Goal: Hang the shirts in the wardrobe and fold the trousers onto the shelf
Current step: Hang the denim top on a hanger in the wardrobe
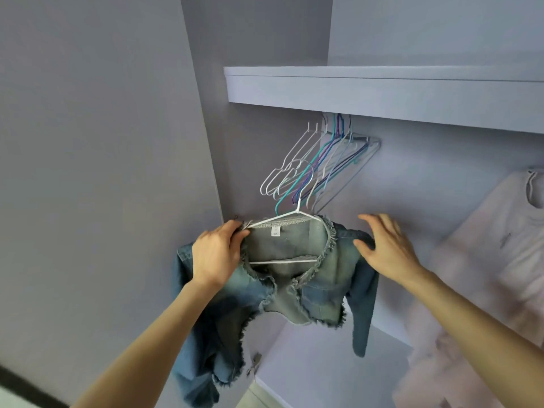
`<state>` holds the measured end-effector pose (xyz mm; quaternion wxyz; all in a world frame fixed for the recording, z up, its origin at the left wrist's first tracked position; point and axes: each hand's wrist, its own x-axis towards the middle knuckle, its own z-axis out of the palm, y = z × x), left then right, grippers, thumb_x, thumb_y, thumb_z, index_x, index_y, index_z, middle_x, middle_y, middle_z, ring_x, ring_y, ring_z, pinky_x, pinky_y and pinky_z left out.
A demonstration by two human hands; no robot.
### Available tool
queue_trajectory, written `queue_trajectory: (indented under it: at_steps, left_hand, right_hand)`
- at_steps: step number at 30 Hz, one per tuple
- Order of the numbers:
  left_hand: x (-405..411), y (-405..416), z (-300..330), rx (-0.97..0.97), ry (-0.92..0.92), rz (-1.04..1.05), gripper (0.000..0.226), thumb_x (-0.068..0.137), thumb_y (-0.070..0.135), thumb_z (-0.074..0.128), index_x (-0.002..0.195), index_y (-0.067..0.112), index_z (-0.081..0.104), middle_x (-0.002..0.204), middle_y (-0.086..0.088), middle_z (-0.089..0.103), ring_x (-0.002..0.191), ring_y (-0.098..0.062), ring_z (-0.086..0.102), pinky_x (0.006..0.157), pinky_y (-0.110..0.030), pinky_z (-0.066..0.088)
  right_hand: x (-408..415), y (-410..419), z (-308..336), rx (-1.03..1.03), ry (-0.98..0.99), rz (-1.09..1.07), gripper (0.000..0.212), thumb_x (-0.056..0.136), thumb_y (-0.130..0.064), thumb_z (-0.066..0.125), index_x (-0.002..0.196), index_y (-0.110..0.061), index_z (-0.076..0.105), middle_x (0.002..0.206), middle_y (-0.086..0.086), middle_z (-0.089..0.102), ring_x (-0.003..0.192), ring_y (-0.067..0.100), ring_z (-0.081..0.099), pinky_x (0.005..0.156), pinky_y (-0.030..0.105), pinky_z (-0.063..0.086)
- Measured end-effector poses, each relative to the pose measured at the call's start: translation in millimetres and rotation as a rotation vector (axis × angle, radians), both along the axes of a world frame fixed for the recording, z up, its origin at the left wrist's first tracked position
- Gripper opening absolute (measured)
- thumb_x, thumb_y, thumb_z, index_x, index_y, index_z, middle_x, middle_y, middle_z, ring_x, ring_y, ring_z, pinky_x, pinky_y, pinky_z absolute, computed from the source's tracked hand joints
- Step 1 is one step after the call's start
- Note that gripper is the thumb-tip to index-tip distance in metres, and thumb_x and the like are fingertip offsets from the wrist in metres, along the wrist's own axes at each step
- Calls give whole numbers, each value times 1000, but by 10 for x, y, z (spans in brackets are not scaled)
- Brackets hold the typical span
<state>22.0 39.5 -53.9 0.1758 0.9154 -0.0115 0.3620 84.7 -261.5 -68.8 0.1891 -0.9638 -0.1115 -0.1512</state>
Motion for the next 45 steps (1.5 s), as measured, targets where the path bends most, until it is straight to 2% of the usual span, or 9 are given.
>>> queue_trajectory:
  at_steps: [2,5,9,12,19,29,34,41,45]
  left_hand:
    - [36,16,-57,-43,50,-2,17,90,21,61,86,5,66,62,-14,65,58,-40,58,52,-31,35]
    - [95,6,-130,-80,81,-47,20,91,23,58,87,5,64,62,-15,63,61,-39,57,57,-31,32]
    - [224,-184,-310,-78,167,-148,20,94,25,52,86,9,61,76,-7,64,82,-32,58,87,-36,29]
    - [393,-428,-431,-24,302,-158,24,97,32,46,97,14,62,96,-2,66,102,-26,54,105,-40,20]
    - [637,-1194,-456,-22,476,-381,38,94,29,49,132,25,49,136,1,49,129,-24,39,108,-39,24]
    - [649,-2015,533,67,-246,-509,50,73,2,66,122,4,56,126,-25,51,116,-43,49,86,-49,42]
    - [742,-2245,879,217,-581,-456,70,68,6,61,136,15,47,142,-23,39,131,-43,36,101,-53,32]
    - [989,-2468,996,303,-603,-361,90,77,32,65,149,25,10,154,-21,14,140,-45,10,110,-61,8]
    - [1051,-2463,971,298,-636,-359,93,76,32,67,149,26,9,154,-20,14,141,-44,11,110,-61,7]
  right_hand:
    - [44,-58,-33,-172,83,112,49,90,-30,56,135,-15,42,133,7,47,124,27,42,97,38,36]
    - [-57,-97,-51,-186,163,191,13,93,-39,49,87,-28,48,85,0,57,90,28,56,69,33,35]
    - [-299,-176,-141,-267,217,233,30,91,-43,50,73,-21,40,70,9,60,71,32,57,62,35,38]
    - [-492,-332,-232,-90,312,168,29,93,-30,51,69,-16,43,65,14,53,63,28,52,61,37,37]
    - [-925,-731,-310,219,392,-88,29,92,-16,56,65,-12,45,58,2,42,58,12,38,53,23,25]
    - [-653,-895,142,577,85,-486,31,94,-17,50,72,3,56,56,4,44,57,19,41,52,30,27]
    - [-212,-1022,480,601,-125,-582,22,94,-15,44,79,-4,56,74,13,56,65,27,51,60,26,34]
    - [256,-1346,622,566,-165,-707,25,93,-13,41,103,2,58,102,22,61,96,37,58,74,29,40]
    - [355,-1431,565,535,-80,-695,15,90,-9,42,84,-3,55,94,20,61,86,32,57,71,30,42]
